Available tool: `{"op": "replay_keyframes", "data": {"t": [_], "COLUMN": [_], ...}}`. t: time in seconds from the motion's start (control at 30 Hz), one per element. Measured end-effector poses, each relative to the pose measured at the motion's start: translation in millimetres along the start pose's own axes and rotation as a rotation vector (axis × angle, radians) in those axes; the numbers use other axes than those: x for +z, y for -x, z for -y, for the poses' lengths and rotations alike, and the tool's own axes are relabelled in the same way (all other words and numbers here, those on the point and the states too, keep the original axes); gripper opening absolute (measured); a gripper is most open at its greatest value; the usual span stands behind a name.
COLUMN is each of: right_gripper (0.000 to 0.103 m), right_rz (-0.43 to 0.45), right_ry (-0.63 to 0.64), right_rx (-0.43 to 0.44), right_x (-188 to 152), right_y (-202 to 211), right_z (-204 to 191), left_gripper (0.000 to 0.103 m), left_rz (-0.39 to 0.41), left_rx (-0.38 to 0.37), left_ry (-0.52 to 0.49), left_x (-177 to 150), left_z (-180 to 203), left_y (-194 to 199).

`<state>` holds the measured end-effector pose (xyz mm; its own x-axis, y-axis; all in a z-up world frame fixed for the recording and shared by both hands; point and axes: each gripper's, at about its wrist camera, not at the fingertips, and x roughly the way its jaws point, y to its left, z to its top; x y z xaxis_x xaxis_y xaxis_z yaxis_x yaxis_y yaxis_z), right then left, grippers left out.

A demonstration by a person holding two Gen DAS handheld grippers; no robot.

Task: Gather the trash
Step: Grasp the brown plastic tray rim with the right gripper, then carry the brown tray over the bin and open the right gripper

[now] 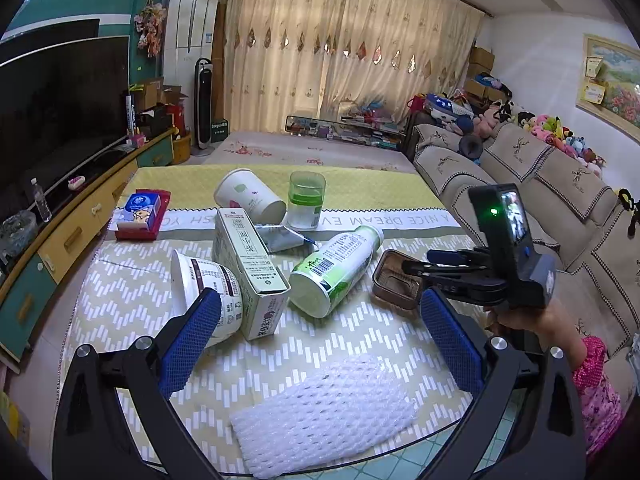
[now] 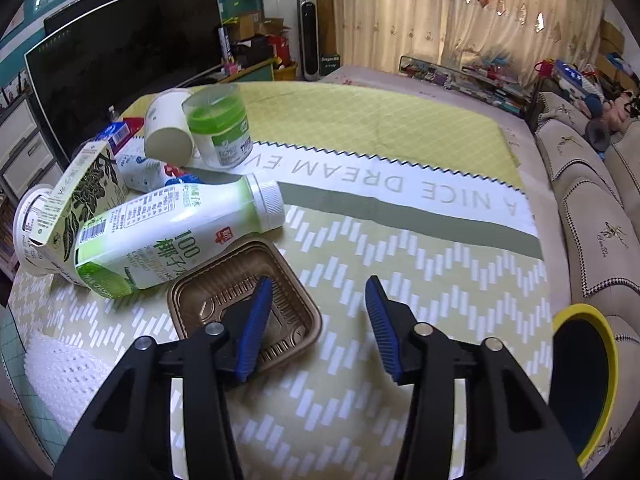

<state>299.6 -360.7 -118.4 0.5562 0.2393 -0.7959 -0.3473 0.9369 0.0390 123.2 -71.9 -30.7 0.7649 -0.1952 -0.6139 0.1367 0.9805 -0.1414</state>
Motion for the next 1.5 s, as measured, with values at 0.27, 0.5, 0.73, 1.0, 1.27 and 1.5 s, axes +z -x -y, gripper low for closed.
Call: {"op": "replay_keyframes", "data": {"t": [0.27, 0.5, 0.73, 1.0, 1.27, 1.5], "right_gripper": [0.013, 0.006, 0.006, 0.006, 0.006, 0.007], "right_rz": [-0.022, 0.02, 0.063, 0.113, 0.139, 0.117], "right_ry": [-0.003, -0.04, -0.108, -0.262, -0.482, -0.572], "right_rx": [0.021, 0.043, 0.032, -0.06, -0.215, -0.298], "right_x": [0, -10, -32, -72, -117, -139], "right_y": [-13, 10, 39, 78, 105, 101], "right_z": [-3, 4, 22, 84, 174, 214], "left_gripper": [0.098, 0.098, 0.098, 0.098, 0.098, 0.098], "left_rz": [-0.013, -0.026, -0.029, -0.036, -0.051, -0.067], "left_rx": [-0.009, -0.021, -0.028, -0.045, -0.056, -0.069], "left_ry": [-0.016, -0.014, -0.02, -0.037, -0.066, -0.104], "left_x": [-3, -5, -6, -5, -5, -4], "left_z": [10, 12, 18, 29, 46, 65], "left_y": [-7, -10, -12, -12, -16, -22]}}
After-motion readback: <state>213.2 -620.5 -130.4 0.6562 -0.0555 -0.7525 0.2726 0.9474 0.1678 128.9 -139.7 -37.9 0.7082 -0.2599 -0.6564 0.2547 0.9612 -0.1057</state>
